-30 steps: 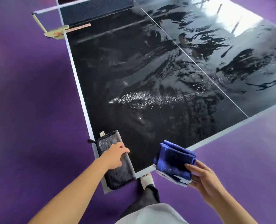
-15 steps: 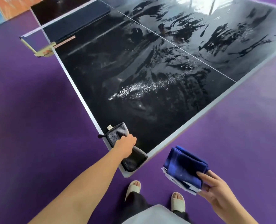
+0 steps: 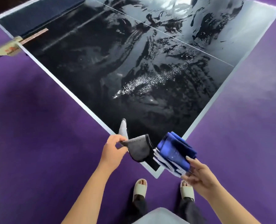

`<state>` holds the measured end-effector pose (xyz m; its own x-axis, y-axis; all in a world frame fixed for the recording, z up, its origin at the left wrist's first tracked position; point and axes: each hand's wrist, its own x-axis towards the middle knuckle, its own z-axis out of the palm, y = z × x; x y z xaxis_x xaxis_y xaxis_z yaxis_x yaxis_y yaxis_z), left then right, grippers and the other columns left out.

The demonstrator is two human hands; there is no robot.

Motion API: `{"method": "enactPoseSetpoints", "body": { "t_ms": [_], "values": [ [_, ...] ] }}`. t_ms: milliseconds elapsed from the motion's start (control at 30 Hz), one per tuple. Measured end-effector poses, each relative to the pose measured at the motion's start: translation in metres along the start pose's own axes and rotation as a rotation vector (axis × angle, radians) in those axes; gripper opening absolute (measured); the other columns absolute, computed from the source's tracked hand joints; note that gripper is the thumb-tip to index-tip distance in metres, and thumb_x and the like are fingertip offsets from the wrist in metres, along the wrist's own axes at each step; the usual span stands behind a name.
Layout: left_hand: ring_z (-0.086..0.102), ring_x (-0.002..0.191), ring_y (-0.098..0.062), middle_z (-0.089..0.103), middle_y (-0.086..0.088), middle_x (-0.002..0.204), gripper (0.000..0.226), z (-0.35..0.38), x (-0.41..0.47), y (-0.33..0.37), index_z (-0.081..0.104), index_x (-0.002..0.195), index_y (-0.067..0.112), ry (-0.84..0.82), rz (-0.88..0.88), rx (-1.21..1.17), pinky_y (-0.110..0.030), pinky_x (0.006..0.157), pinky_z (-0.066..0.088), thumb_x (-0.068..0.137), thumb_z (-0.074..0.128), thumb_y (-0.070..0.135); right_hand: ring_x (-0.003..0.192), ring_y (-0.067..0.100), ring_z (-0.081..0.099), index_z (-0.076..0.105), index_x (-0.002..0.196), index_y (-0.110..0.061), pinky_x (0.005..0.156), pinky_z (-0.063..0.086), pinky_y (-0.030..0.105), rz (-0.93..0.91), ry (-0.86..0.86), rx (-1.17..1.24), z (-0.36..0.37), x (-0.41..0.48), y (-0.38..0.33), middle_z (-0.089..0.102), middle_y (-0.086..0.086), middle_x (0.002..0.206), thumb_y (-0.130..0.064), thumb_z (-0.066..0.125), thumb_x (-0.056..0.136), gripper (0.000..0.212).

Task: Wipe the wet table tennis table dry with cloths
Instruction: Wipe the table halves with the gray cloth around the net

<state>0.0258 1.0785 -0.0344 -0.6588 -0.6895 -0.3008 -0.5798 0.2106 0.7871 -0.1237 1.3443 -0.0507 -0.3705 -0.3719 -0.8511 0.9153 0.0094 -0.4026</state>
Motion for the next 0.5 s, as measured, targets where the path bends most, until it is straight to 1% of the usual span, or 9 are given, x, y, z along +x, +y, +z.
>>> {"method": "enactPoseSetpoints", "body": {
  "t_ms": [33,67,133,200,233,300,367,433,500],
  "values": [
    [0.056,0.097,0.007,0.061,0.007,0.106,0.031,-0.010,-0.006,-0.003,0.065,0.089,0.024,0.031,0.013,-0.045,-0.001,0.075,0.042,0.083,0.069,-0.006,0.072,0.024,0.062,0.061,0.122,-0.010,0.064,0.049,0.029,0.017,-0.011,0.040,0.012,0.006,0.007,0.071,0.012,0.096,-0.021,0.084,0.070,0.058],
    [0.056,0.098,0.009,0.062,0.007,0.107,0.035,-0.019,-0.011,-0.006,0.065,0.090,0.026,0.058,0.031,-0.085,-0.002,0.077,0.043,0.082,0.068,-0.008,0.077,0.026,0.062,0.060,0.121,-0.008,0.075,0.047,0.030,0.029,-0.006,0.069,0.024,0.012,0.012,0.071,0.013,0.097,-0.022,0.087,0.063,0.065],
    [0.056,0.099,0.012,0.062,0.008,0.109,0.042,-0.034,-0.018,-0.008,0.064,0.090,0.030,0.090,0.065,-0.150,-0.003,0.078,0.044,0.082,0.068,-0.011,0.074,0.025,0.056,0.061,0.110,-0.009,0.080,0.048,0.028,0.031,0.000,0.111,0.044,0.022,0.022,0.067,0.009,0.087,-0.021,0.078,0.067,0.048],
    [0.056,0.100,0.011,0.062,0.006,0.110,0.042,-0.047,-0.021,-0.010,0.064,0.092,0.029,0.102,0.090,-0.179,-0.004,0.079,0.045,0.083,0.067,-0.012,0.070,0.023,0.047,0.060,0.104,-0.013,0.069,0.056,0.030,0.052,0.025,0.088,0.064,0.031,0.033,0.053,0.005,0.082,-0.019,0.075,0.075,0.033],
    [0.057,0.101,0.009,0.063,0.005,0.110,0.041,-0.053,-0.021,-0.011,0.065,0.093,0.027,0.103,0.095,-0.183,-0.004,0.079,0.045,0.083,0.067,-0.013,0.070,0.023,0.049,0.061,0.102,-0.012,0.060,0.058,0.028,0.064,0.058,0.072,0.069,0.036,0.040,0.052,0.005,0.081,-0.017,0.073,0.081,0.025],
    [0.059,0.106,0.002,0.064,0.005,0.113,0.038,-0.063,-0.021,-0.016,0.068,0.096,0.023,0.083,0.097,-0.188,-0.007,0.083,0.047,0.083,0.067,-0.013,0.059,0.017,0.052,0.061,0.092,-0.011,0.045,0.050,0.026,0.034,0.151,0.012,0.076,0.041,0.059,0.054,0.002,0.069,-0.013,0.070,0.088,0.010],
    [0.061,0.111,-0.007,0.067,0.007,0.114,0.035,-0.071,-0.021,-0.018,0.070,0.099,0.021,0.046,0.107,-0.199,-0.014,0.089,0.050,0.083,0.068,-0.011,0.052,0.013,0.057,0.063,0.093,-0.009,0.040,0.042,0.022,-0.060,0.259,-0.050,0.072,0.045,0.078,0.066,0.005,0.067,-0.011,0.070,0.089,0.008],
    [0.064,0.109,-0.010,0.069,0.007,0.112,0.032,-0.077,-0.020,-0.014,0.071,0.100,0.019,0.014,0.134,-0.217,-0.016,0.089,0.051,0.084,0.071,-0.010,0.070,0.023,0.070,0.066,0.105,-0.007,0.053,0.053,0.028,-0.138,0.290,-0.096,0.068,0.042,0.090,0.076,0.014,0.086,-0.012,0.071,0.091,0.016],
    [0.066,0.098,-0.006,0.071,0.007,0.104,0.029,-0.081,-0.018,-0.008,0.073,0.099,0.019,0.011,0.156,-0.216,-0.014,0.083,0.051,0.085,0.073,-0.006,0.084,0.028,0.071,0.064,0.113,-0.004,0.072,0.058,0.038,-0.156,0.325,-0.123,0.063,0.040,0.095,0.076,0.018,0.096,-0.014,0.071,0.091,0.025]
  ]
}}
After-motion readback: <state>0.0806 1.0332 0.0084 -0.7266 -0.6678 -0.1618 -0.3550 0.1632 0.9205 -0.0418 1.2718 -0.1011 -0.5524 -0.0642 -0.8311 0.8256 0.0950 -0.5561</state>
